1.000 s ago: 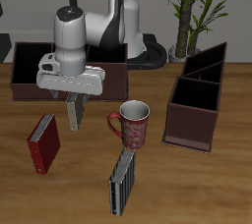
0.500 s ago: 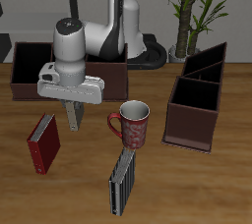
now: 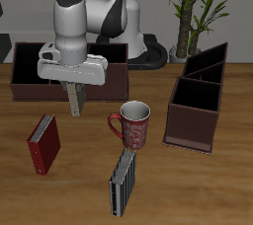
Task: Place the yellow book into the back desk caddy's back compartment
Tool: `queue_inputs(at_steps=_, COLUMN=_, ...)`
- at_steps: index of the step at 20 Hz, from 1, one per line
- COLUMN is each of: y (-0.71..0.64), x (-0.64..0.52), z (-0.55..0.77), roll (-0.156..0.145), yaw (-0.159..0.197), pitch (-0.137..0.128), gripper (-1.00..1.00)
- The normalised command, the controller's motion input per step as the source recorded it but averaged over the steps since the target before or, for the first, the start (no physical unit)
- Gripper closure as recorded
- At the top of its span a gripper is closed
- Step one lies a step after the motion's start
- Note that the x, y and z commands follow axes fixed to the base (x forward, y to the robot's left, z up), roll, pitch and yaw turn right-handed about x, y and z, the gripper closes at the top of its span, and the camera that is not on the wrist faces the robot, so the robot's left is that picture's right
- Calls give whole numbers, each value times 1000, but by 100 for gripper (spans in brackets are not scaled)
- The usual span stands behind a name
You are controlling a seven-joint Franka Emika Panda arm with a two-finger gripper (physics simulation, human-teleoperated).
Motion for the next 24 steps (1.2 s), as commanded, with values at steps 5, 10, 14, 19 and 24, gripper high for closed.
queue_inputs(at_steps=5, y=89, x=-254, z=830, roll=19, yaw=66, pitch=-55, gripper=100)
queue_inputs(at_steps=10, y=0, x=-220, z=539, roll=48, yaw=43, pitch=-32, gripper=100)
queue_inputs(at_steps=14, y=-142, x=-252, z=248, roll=149, yaw=12, pitch=71, gripper=100)
queue_inputs(at_steps=19, y=-249, x=-264, z=150, roll=43, yaw=84, pitch=-6, gripper=100)
queue_inputs(at_steps=24, y=-402, x=-237, z=156, roll=-46, yaw=-7, pitch=-37, gripper=100)
